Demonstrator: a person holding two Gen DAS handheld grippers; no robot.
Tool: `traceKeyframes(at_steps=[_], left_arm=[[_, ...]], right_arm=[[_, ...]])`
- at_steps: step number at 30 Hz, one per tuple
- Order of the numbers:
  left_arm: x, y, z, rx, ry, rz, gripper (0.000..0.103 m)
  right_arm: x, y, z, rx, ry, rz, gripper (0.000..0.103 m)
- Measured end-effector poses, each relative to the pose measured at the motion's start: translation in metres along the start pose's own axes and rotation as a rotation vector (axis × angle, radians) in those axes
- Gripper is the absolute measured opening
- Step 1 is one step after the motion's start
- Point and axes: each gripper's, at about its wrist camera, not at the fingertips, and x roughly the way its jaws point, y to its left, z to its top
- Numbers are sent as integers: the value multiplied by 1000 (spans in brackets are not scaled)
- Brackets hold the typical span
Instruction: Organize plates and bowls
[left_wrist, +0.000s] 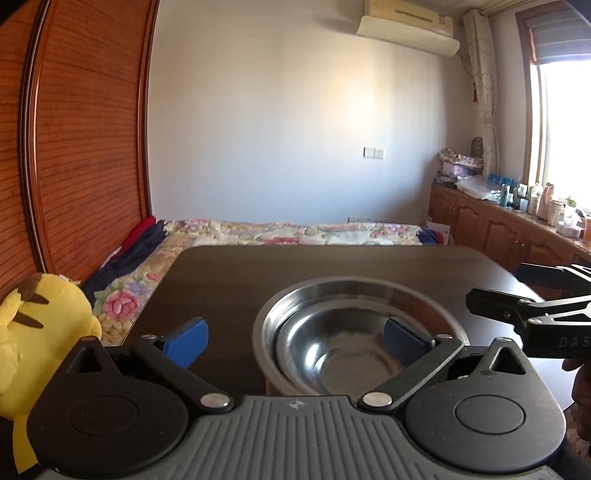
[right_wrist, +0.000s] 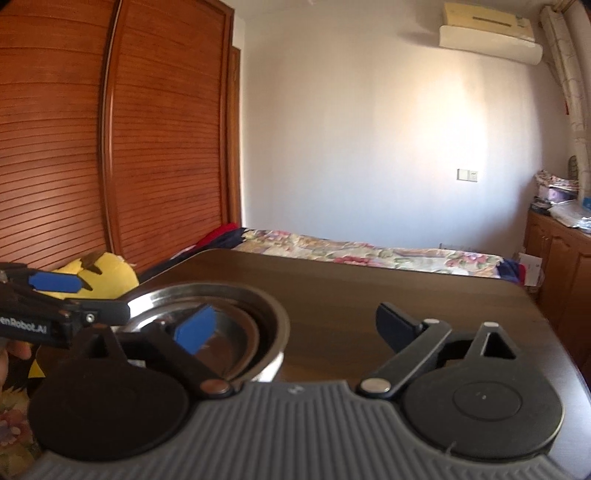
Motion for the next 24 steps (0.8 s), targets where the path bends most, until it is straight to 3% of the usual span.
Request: traceKeyframes(at_steps=[24], left_arm=[[-31, -74, 18, 66, -47, -27, 103]], right_arm=[[-52, -31, 9, 44, -62, -188, 103]])
